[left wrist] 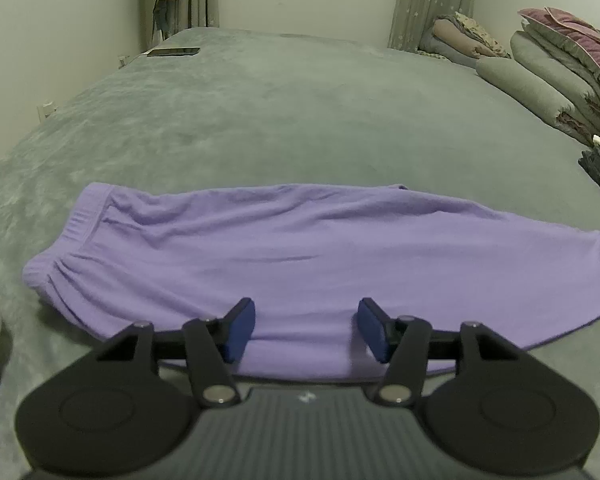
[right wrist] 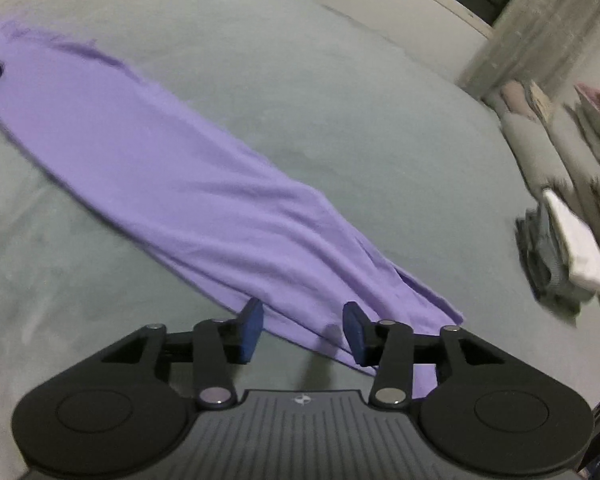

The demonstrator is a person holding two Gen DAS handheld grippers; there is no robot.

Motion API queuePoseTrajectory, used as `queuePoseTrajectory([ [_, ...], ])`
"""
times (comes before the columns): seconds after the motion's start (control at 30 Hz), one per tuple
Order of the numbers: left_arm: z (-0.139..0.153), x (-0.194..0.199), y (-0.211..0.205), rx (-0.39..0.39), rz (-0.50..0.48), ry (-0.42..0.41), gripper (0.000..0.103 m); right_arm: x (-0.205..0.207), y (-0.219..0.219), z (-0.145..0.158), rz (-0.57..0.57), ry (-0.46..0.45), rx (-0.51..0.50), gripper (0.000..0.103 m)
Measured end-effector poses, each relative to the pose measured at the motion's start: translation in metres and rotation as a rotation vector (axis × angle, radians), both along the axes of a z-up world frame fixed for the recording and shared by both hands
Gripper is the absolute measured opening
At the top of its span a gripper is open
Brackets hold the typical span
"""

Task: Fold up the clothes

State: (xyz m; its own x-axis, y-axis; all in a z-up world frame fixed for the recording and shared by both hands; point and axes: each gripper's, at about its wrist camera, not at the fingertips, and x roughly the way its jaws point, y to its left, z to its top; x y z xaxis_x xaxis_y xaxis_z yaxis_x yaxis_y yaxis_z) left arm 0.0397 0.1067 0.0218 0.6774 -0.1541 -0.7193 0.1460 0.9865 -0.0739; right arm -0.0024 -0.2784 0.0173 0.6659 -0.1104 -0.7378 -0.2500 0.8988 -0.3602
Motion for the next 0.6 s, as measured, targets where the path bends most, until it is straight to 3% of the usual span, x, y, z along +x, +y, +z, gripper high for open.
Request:
queuePoseTrajectory([
  [0.27, 0.001, 0.0, 0.001, -0.009, -0.002, 0.001, 0.056, 0.002, -0.044, 0.027, -0.258, -0.055, 0.347, 0.042],
  [0.37, 0.0, 0.0, 0.0, -0.003, -0.007, 0.0, 0.057, 0.004, -0.051, 0.024, -0.341, -0.041, 0.276, 0.042],
  [0.53, -0.001, -0.001, -0.001, 0.006, -0.01, -0.001, 0.058, 0.005, -0.076, 0.025, -0.462, -0.076, 0.38, 0.042],
  [0.6, -0.002, -0.001, -0.002, 0.014, -0.012, -0.002, 0.058, 0.005, -0.081, 0.022, -0.5, -0.074, 0.373, 0.042],
])
